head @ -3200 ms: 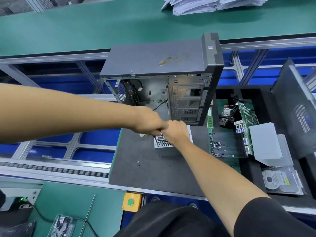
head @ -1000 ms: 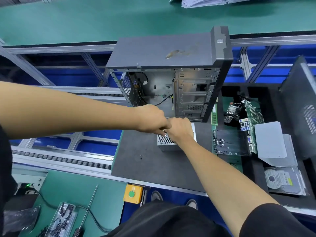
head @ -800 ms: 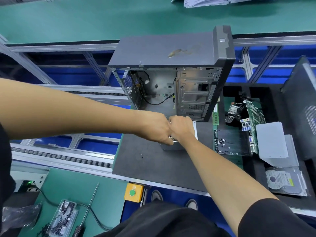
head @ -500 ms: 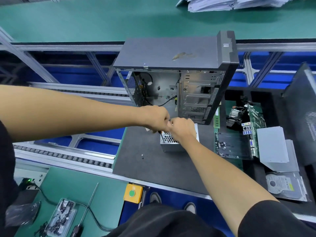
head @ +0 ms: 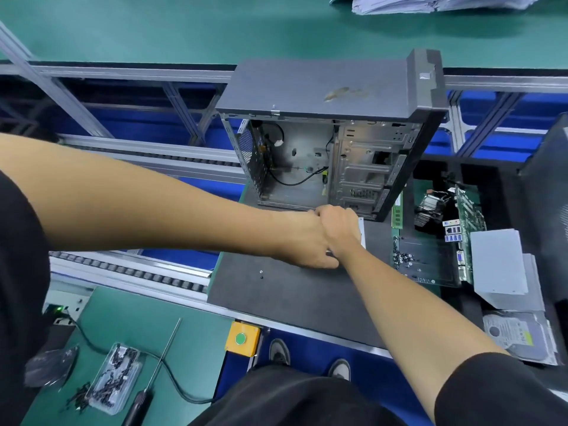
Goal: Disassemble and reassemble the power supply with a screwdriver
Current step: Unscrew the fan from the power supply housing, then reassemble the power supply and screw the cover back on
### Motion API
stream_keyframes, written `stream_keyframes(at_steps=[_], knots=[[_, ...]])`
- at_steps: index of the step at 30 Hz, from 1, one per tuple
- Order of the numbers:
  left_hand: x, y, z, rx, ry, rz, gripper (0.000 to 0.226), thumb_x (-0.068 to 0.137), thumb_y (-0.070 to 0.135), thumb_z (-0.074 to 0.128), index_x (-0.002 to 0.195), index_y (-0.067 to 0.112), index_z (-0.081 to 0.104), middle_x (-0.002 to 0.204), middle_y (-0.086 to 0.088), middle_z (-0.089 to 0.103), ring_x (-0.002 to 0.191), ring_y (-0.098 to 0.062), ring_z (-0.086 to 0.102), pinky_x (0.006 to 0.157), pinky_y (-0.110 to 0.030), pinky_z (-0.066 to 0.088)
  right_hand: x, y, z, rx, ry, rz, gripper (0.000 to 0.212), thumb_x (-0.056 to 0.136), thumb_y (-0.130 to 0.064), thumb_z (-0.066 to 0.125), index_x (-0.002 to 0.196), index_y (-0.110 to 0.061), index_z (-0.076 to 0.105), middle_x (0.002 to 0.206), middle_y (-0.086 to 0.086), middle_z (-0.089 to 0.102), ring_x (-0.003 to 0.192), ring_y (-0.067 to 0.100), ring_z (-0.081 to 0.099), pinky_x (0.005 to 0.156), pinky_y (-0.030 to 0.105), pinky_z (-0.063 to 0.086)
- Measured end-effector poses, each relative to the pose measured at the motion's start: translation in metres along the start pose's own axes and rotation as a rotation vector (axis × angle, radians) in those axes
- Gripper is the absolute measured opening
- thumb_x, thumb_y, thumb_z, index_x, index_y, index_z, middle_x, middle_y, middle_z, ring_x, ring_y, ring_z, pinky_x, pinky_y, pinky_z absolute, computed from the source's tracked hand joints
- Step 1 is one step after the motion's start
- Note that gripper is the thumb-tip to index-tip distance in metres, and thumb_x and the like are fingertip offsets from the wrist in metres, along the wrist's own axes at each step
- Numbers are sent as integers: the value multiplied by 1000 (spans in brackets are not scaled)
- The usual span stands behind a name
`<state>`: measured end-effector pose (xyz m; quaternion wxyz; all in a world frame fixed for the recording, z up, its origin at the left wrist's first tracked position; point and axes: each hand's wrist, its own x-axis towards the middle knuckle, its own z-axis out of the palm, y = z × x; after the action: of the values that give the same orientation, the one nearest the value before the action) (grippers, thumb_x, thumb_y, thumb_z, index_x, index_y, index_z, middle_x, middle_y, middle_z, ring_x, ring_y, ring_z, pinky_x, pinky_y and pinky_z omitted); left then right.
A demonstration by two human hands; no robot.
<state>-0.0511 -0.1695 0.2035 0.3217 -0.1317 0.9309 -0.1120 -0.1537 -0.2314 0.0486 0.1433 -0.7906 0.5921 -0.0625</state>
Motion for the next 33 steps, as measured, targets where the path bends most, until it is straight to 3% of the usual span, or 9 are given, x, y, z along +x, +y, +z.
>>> stream_keyframes(at_steps=[3,5,8,11,15,18,22,27,33], knots=[[-3,-4,7,30,-12,-23,32,102,16,35,132,20,48,118,-10,60,92,-30,54,61,-35,34,1,-1,-1,-47,-50,7,36,79,-31,30,70,-18,62,69,1,65,65,28,54,70,37,37],[-14,-16,14,-71,26,-139,31,99,16,46,129,23,45,105,-5,63,78,-29,54,59,-37,36,1,-2,1,-64,-73,10,30,83,-35,39,74,-20,63,71,-1,66,68,27,56,64,34,34],[-47,-34,39,-280,118,-357,27,102,45,49,119,27,41,77,7,52,67,-27,46,58,-35,32,2,3,-1,-29,-107,-19,36,78,-41,28,84,-25,60,79,0,64,80,29,61,60,34,32],[-87,-40,90,-753,163,-568,20,99,49,53,102,33,41,72,20,57,76,-17,60,64,-33,36,9,16,-16,-10,-310,-107,23,92,-44,35,97,-29,52,97,0,63,93,26,60,65,35,32],[-116,-8,176,-1411,165,-647,10,103,22,53,109,22,46,90,5,69,84,-11,59,78,-34,46,15,20,-38,183,-638,-110,21,81,-44,59,89,-27,51,84,0,61,71,21,52,63,35,37],[-98,28,228,-1386,196,-718,17,102,12,52,117,20,48,103,-5,63,99,-21,47,89,-40,43,14,17,-44,280,-699,-100,17,80,-34,66,82,-21,55,85,-2,72,70,18,58,66,37,46],[-62,51,258,-1284,415,-785,25,101,6,53,123,16,58,114,3,64,104,-22,45,96,-36,39,8,15,-46,320,-707,-136,12,87,-23,66,86,-12,62,81,-13,75,79,-8,63,76,30,45],[-28,41,266,-1214,536,-899,29,98,2,53,123,15,62,114,-2,61,102,-30,46,96,-41,39,2,12,-68,86,-619,-169,18,76,-34,71,82,-27,56,75,-12,71,69,12,56,62,32,40],[-5,33,279,-1230,562,-904,31,96,0,52,121,16,61,113,-2,57,103,-28,45,96,-39,40,-26,18,-57,-215,-358,-229,36,69,-51,68,89,-35,42,78,-11,59,72,16,53,55,29,29]])
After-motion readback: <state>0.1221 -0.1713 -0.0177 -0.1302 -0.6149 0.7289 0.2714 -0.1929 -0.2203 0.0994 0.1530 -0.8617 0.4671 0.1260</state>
